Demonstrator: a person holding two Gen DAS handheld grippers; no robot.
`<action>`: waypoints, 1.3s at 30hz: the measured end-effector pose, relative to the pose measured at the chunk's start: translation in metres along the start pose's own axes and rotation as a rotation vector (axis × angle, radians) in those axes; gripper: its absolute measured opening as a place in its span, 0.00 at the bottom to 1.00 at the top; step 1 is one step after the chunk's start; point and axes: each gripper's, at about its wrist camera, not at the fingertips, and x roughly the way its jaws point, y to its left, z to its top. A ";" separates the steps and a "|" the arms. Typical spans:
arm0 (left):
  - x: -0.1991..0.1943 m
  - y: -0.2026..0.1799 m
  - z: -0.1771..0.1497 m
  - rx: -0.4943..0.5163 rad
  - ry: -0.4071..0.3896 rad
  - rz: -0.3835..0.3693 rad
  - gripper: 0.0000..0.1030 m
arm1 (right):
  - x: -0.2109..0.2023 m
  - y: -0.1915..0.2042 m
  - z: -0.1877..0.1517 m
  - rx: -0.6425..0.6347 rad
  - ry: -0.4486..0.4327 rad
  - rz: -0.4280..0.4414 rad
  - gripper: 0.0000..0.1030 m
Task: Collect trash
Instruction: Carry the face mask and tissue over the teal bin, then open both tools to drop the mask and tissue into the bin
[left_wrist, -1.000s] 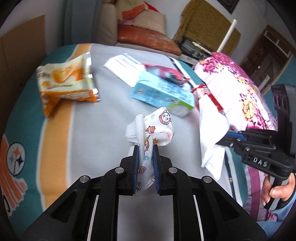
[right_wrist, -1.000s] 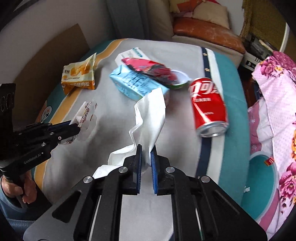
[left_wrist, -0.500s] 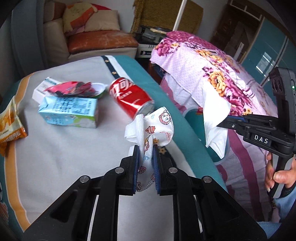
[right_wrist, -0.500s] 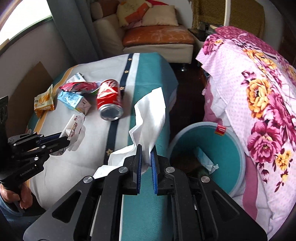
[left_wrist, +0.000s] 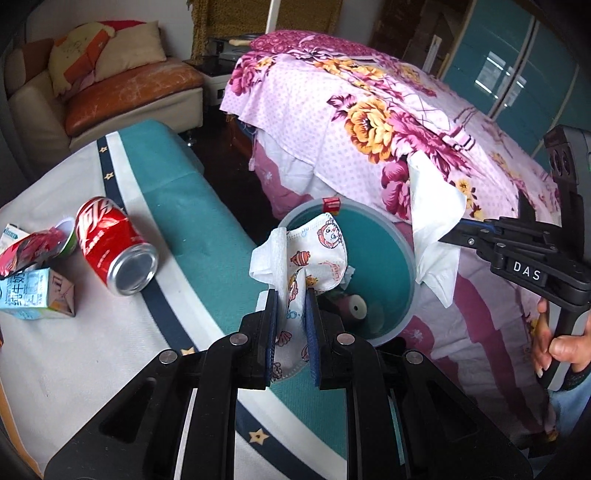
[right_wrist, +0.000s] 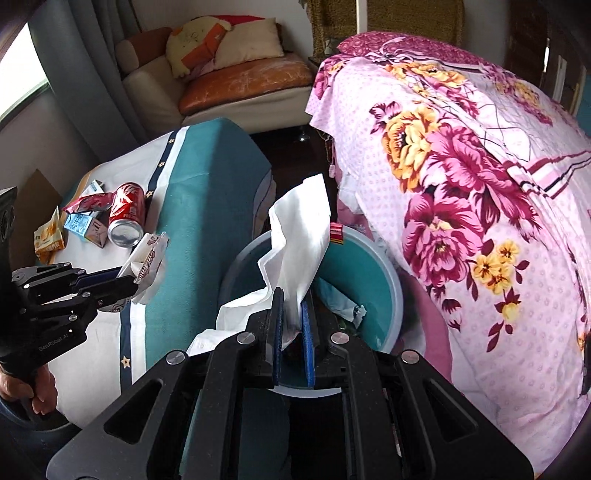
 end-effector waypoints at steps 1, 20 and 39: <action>0.003 -0.004 0.002 0.003 0.005 -0.003 0.15 | 0.000 -0.005 0.000 0.009 -0.003 -0.001 0.09; 0.059 -0.034 0.029 -0.004 0.071 0.003 0.70 | 0.016 -0.051 -0.002 0.070 0.024 -0.006 0.09; 0.047 -0.017 0.022 -0.035 0.052 -0.016 0.84 | 0.028 -0.039 0.007 0.050 0.058 -0.018 0.12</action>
